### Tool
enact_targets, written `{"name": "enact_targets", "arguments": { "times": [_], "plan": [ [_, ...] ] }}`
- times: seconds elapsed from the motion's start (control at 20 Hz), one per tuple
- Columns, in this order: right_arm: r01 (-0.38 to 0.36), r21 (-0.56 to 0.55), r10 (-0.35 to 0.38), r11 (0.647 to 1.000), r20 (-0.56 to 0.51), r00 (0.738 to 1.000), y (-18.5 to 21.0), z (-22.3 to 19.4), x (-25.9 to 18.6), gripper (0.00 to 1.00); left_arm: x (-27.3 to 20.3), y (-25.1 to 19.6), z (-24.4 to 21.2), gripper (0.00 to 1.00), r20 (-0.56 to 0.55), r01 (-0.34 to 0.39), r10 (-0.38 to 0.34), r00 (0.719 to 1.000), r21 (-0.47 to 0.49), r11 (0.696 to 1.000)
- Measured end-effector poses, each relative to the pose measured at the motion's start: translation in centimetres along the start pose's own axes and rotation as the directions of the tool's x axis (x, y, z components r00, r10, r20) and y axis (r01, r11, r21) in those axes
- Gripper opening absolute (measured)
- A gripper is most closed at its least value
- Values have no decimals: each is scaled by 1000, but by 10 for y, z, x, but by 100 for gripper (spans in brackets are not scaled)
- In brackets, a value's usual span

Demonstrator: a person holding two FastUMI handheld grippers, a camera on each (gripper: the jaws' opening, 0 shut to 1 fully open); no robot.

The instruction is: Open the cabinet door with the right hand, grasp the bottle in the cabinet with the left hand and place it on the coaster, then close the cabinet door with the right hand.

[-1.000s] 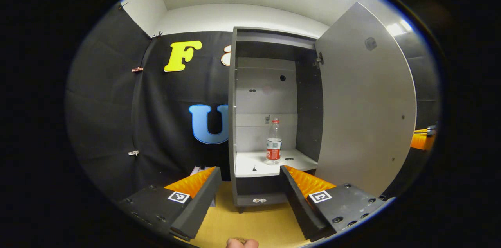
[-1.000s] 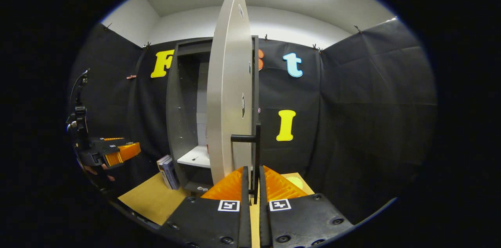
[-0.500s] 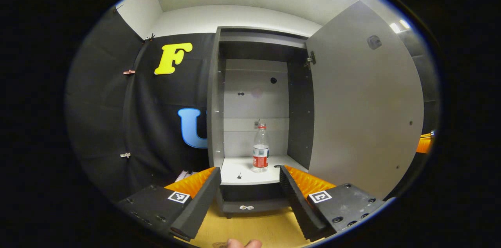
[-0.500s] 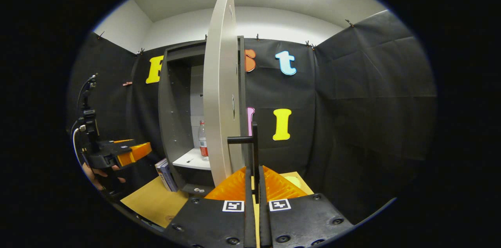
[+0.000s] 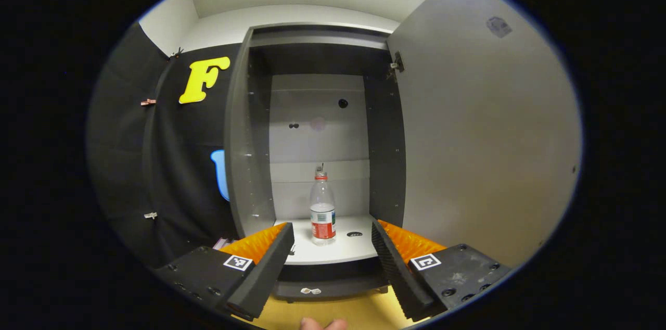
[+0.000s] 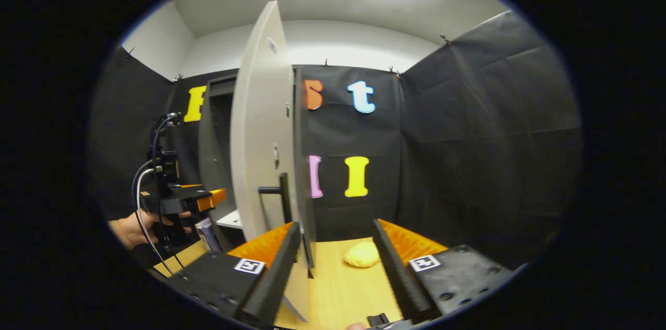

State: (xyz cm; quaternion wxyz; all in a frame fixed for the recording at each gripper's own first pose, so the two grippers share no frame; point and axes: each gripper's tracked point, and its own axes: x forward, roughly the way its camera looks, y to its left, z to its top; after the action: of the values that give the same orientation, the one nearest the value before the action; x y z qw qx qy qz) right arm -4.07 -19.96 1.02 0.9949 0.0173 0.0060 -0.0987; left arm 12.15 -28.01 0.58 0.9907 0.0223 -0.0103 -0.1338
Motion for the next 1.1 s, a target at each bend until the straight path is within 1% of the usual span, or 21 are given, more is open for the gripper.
{"name": "enact_targets", "arguments": {
  "times": [0.05,0.1,0.15,0.25,0.3,0.35,0.5,0.55,0.6,0.65,0.7,0.8,0.95,1.1],
  "plan": [
    [25,2,-25,1000,-10,1000,-11,-4,-6,96,14,-3,-3,92,-3,-1,1,1000,-2,1000],
    [51,12,-51,999,-1,999,-21,-4,-4,97,29,-5,-6,92,-3,-1,1,1000,-7,1000],
    [80,17,-80,997,17,997,-29,-1,1,98,44,-6,-8,94,-2,-5,5,1000,-7,1000],
    [124,-9,-124,992,39,992,-45,0,4,98,76,-6,-13,94,5,-15,15,1000,-1,1000],
    [134,-25,-133,991,33,991,-49,-7,4,98,91,-4,-17,92,4,-24,24,1000,2,1000],
    [142,-37,-141,989,22,990,-52,-11,1,98,106,-1,-21,92,-2,-39,39,999,8,999],
    [162,-27,-162,986,15,987,-61,-12,6,98,142,8,-38,92,-20,-84,84,996,23,996],
    [166,-26,-165,986,21,986,-64,-11,8,100,150,11,-43,92,-27,-103,104,994,24,994],
    [170,-29,-170,985,22,985,-65,-11,8,98,159,15,-47,92,-32,-121,122,992,20,992],
    [172,-38,-171,984,18,985,-67,-13,10,100,170,20,-52,92,-42,-138,138,989,13,990],
    [177,-49,-176,983,11,984,-71,-15,14,98,180,24,-58,95,-54,-149,149,987,3,989],
    [182,-60,-182,981,2,983,-75,-17,19,98,197,26,-68,95,-69,-157,156,985,-8,988],
    [166,-42,-166,985,-4,986,-69,-17,26,98,219,35,-83,95,-75,-193,193,978,14,981],
    [159,-44,-158,986,7,987,-70,-15,31,98,239,39,-98,95,-84,-206,203,976,-24,978]
  ]
}}
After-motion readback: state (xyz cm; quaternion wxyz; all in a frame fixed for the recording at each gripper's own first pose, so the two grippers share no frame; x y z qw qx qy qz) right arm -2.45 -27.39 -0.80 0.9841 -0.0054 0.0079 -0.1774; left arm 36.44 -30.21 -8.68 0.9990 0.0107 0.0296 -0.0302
